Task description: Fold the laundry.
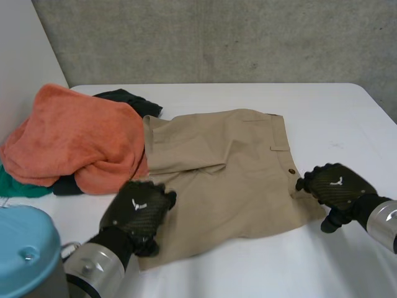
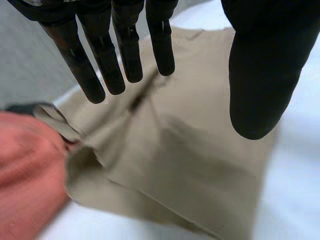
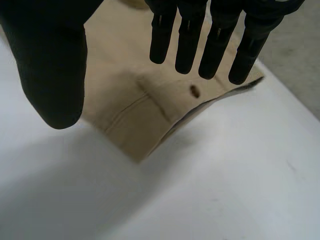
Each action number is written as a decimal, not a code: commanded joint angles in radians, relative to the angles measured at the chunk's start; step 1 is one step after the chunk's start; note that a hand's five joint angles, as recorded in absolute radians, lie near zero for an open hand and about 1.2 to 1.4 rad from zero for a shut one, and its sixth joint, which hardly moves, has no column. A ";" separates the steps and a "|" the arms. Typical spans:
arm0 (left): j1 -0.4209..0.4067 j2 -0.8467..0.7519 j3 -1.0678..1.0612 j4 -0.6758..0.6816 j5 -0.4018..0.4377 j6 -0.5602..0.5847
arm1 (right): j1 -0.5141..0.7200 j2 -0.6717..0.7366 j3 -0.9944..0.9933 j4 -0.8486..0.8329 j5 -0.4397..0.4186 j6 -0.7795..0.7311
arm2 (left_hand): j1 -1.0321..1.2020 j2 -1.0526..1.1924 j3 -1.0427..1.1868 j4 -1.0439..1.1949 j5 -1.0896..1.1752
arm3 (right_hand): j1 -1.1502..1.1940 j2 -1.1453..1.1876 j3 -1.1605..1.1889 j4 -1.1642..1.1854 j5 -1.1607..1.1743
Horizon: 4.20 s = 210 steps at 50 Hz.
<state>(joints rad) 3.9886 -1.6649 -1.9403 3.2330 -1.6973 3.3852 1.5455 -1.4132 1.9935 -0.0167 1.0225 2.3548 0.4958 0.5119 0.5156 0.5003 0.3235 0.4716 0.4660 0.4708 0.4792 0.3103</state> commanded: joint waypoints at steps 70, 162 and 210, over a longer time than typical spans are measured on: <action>-0.023 0.035 0.233 -0.102 0.022 -0.098 | -0.075 -0.063 -0.429 0.537 -0.002 -0.046 | 0.900 0.884 0.881 0.896 0.898 | 0.925 0.930 0.926 0.917 0.911; -0.059 -0.182 0.480 -0.282 0.057 0.243 | 0.137 -0.009 -0.315 0.372 0.234 -0.151 | 0.900 0.884 0.881 0.896 0.898 | 0.925 0.930 0.926 0.917 0.911; 0.075 -0.510 0.661 0.438 0.103 0.301 | 0.090 0.323 -0.553 0.241 0.268 0.291 | -0.321 -0.337 -0.341 -0.326 -0.324 | 0.065 0.071 0.066 0.058 0.052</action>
<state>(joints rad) 4.0728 -2.3318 -1.0579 3.6757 -1.5948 3.7356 1.7558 -1.0752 1.3143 0.1159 1.3810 2.6161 0.1930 0.2089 0.2144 0.2037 0.0492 0.3390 0.3372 0.3363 0.3356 0.1668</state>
